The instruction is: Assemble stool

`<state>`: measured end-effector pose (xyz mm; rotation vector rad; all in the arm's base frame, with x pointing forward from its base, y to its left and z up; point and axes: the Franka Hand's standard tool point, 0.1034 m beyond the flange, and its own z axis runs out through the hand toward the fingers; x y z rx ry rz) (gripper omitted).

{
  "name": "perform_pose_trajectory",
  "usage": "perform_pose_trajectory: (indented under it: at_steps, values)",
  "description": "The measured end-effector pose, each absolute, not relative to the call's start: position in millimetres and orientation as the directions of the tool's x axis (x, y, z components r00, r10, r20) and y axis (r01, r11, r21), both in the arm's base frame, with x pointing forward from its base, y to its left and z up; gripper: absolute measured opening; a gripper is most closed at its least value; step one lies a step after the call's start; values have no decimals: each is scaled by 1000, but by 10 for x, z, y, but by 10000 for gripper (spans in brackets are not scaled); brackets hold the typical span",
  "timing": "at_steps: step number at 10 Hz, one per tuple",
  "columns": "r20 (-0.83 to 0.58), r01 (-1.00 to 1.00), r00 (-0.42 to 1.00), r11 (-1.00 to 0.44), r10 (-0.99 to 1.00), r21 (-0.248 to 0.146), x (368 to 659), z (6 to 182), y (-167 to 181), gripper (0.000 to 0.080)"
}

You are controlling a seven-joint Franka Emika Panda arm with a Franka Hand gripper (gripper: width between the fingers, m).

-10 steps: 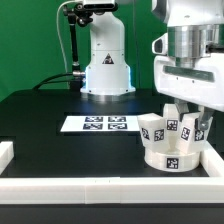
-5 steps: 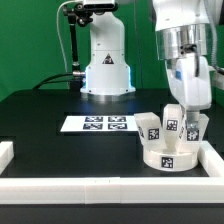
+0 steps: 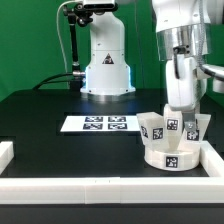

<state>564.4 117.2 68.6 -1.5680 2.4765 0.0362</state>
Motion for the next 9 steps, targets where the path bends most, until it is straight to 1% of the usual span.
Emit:
perform_pose_trajectory:
  at_steps: [1,3,4,7,9]
  values:
    - [-200,-862,-480,502,-854,-74,5640,682,1179,343]
    - [-208,-824,-542,564,-814,-58,5636,677,1184,343]
    - [-228,-767,-615,640,-754,-47,5635,677,1183,343]
    - [-270,-680,-697,732,-664,-44,5613,674,1170,343]
    - [-278,-665,-709,746,-648,-42,5609,674,1167,343]
